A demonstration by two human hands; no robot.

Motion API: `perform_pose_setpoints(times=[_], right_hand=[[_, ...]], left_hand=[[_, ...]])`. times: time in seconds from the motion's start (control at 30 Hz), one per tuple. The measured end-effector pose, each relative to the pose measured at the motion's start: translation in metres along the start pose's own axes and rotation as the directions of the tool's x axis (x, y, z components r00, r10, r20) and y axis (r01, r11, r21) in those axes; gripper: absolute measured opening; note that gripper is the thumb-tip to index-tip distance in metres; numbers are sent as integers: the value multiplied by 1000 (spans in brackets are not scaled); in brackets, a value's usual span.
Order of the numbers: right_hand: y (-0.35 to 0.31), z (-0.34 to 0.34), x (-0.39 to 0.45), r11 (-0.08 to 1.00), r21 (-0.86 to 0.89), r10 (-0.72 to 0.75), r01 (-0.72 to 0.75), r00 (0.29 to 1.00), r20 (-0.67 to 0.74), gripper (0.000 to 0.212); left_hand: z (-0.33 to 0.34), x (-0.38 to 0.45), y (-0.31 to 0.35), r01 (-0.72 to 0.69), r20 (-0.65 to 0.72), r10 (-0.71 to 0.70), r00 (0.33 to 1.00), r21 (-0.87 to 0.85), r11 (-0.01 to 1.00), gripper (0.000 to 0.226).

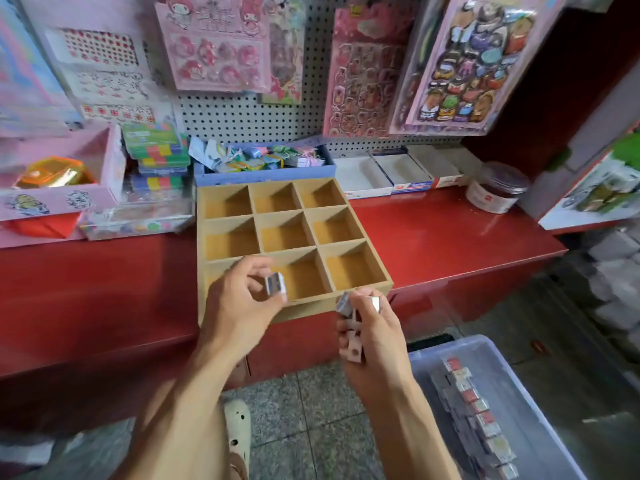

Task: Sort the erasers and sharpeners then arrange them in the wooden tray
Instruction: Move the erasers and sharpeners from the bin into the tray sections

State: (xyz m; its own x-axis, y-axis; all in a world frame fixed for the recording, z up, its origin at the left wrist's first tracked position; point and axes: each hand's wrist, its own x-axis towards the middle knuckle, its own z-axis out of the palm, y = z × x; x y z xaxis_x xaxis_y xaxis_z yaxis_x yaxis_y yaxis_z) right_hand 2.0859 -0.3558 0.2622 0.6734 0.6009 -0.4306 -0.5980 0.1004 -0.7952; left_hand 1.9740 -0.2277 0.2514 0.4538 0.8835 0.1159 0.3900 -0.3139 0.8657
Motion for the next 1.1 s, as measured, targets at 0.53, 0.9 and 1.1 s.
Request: perform_pose_setpoints(times=[0.53, 0.9, 1.1], right_hand=[[9, 23, 23, 999, -47, 21, -20, 999, 39, 22], [0, 44, 38, 992, -43, 127, -121, 973, 191, 22], [-5, 62, 59, 983, -155, 137, -98, 955, 264, 6]], left_hand=[[-2, 57, -48, -133, 176, 74, 982, 350, 927, 44], [-11, 60, -31, -213, 1, 216, 976, 174, 961, 17], [-12, 64, -22, -213, 282, 253, 925, -166, 963, 41]])
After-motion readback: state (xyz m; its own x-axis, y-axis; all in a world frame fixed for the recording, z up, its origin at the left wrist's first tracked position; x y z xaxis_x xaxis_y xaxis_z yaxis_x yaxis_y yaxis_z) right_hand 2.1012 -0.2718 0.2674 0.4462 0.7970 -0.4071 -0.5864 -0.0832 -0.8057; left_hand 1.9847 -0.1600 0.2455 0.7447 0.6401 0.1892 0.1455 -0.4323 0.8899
